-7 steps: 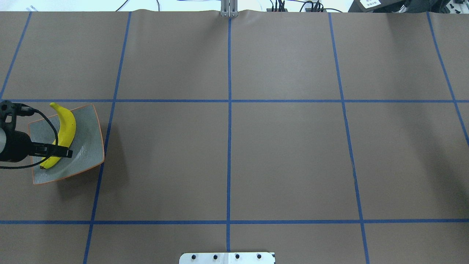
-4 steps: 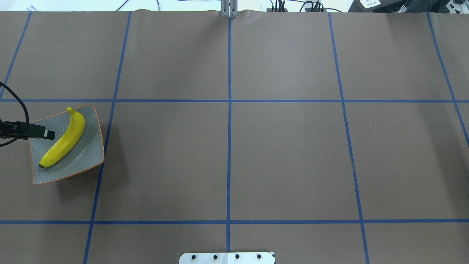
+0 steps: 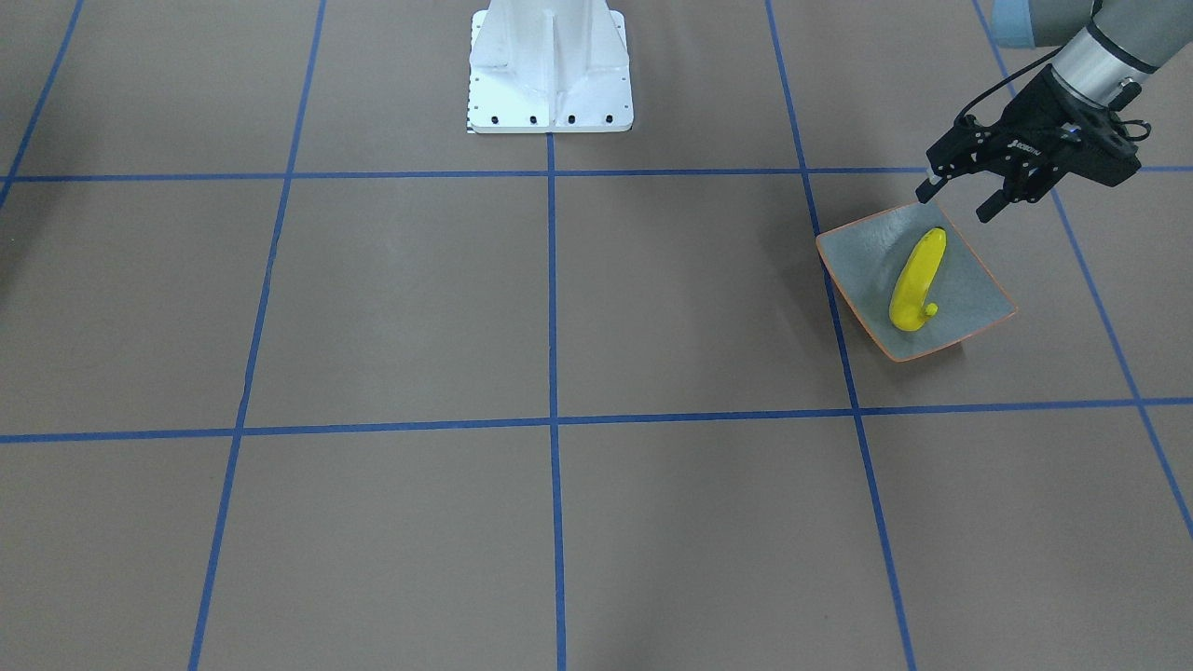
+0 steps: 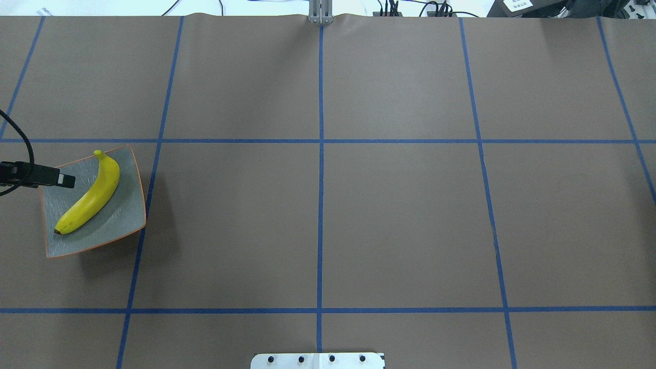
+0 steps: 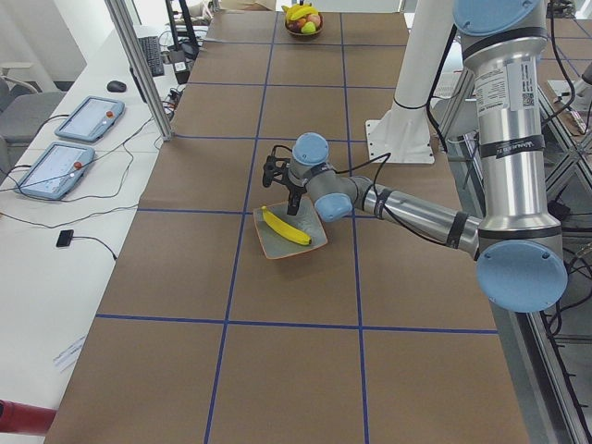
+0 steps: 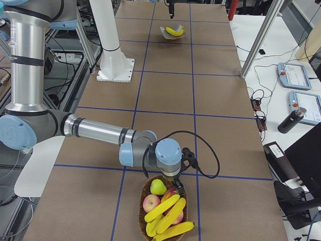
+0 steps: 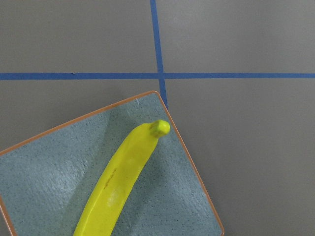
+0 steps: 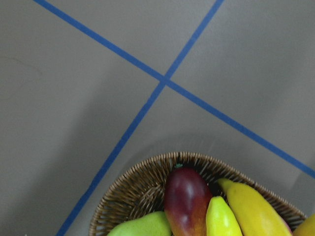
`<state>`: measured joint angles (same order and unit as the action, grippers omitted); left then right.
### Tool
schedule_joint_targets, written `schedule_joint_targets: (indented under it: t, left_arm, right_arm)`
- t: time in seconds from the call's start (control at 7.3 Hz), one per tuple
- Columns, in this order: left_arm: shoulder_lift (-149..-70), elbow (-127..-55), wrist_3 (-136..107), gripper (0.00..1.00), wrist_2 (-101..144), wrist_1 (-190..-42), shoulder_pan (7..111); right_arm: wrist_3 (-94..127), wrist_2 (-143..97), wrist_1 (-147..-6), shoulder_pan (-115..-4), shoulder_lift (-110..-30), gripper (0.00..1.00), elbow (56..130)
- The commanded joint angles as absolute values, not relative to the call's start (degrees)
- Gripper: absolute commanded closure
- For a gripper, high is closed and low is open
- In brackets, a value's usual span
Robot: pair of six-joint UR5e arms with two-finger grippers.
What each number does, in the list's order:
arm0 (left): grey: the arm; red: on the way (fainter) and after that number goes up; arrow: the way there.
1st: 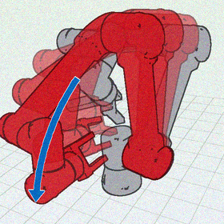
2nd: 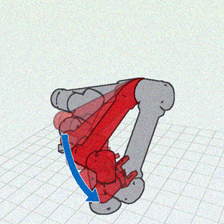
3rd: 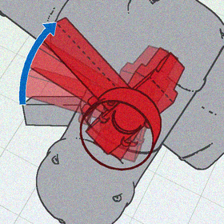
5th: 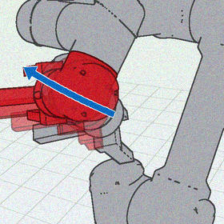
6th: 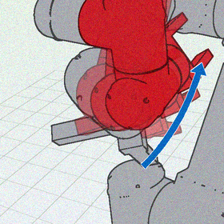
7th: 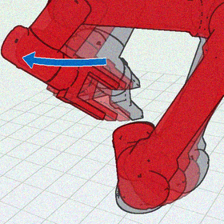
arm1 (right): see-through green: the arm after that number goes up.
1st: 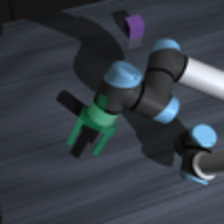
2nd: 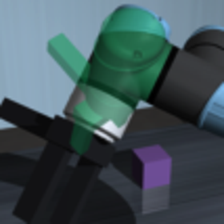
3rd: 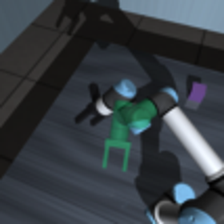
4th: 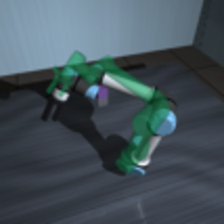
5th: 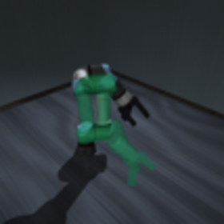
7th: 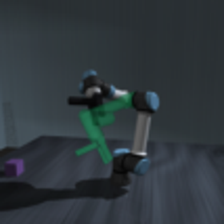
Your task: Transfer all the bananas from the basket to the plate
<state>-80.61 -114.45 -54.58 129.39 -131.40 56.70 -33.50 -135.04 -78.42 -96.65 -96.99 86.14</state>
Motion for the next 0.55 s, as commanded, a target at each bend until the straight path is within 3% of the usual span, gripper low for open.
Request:
schedule_joint_targets:
  t: [0.0, 0.27, 0.41]
  left_arm:
    - [-81.2, -114.6, -54.5, 0.00, 129.3, -131.5, 56.8]
    - [-81.2, -114.9, -54.5, 0.00, 129.3, -131.5, 56.8]
    - [-81.2, -115.0, -54.5, 0.00, 129.3, -131.6, 56.8]
  right_arm:
    - [-33.9, -135.1, -77.0, -99.7, -96.6, 0.02, 79.8]
    - [-33.4, -134.6, -65.6, -99.7, -95.9, 0.02, 71.8]
    - [-33.4, -134.6, -64.3, -99.7, -96.3, 0.04, 71.9]
